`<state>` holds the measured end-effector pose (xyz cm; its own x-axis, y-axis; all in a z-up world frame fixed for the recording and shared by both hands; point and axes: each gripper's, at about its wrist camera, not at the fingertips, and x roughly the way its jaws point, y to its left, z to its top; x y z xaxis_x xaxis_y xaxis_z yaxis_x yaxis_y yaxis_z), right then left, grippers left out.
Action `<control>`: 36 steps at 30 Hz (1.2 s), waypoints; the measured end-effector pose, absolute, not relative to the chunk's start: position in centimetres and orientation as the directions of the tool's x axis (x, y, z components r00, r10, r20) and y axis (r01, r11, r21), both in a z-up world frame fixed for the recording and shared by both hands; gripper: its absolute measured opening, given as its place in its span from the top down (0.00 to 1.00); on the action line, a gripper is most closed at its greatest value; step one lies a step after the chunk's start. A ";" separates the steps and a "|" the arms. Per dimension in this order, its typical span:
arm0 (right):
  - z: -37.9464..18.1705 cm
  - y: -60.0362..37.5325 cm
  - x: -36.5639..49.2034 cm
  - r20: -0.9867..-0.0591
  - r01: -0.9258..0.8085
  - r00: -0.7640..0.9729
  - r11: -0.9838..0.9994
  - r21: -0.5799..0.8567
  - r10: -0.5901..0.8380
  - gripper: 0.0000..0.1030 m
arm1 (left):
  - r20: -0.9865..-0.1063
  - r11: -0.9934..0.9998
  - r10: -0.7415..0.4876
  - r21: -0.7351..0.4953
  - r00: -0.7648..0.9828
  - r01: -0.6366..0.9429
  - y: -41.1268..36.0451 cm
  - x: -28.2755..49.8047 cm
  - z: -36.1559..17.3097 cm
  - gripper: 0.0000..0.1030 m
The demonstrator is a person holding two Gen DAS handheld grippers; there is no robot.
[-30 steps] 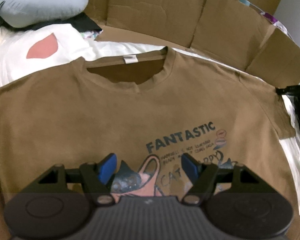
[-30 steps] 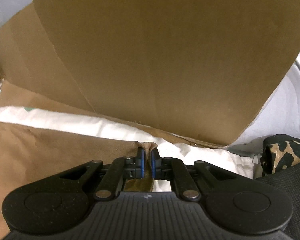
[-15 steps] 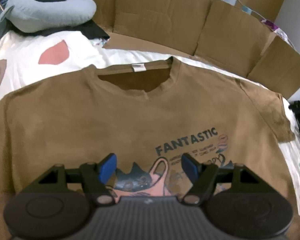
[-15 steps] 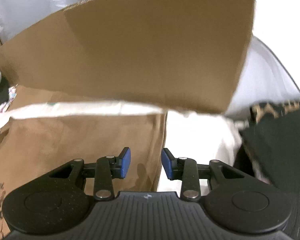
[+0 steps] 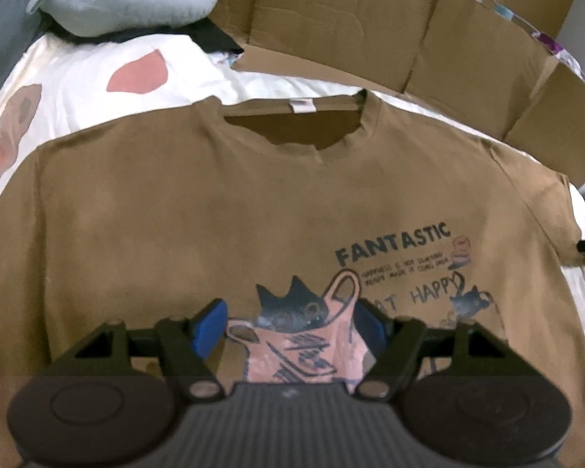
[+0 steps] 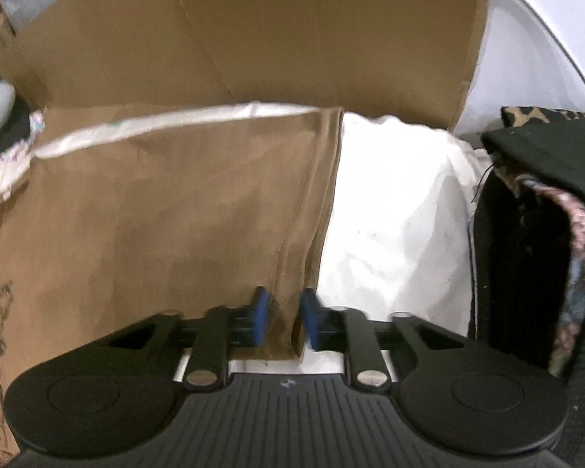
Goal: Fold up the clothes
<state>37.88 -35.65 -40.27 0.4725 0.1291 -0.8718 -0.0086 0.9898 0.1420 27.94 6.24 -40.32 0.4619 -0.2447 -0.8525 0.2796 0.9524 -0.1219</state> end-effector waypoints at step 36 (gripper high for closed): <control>-40.5 -36.9 38.4 -0.848 0.089 0.527 0.989 0.118 0.054 1.00 | -0.851 0.941 -0.269 -0.131 0.452 0.313 5.6 28.1 -41.0 0.28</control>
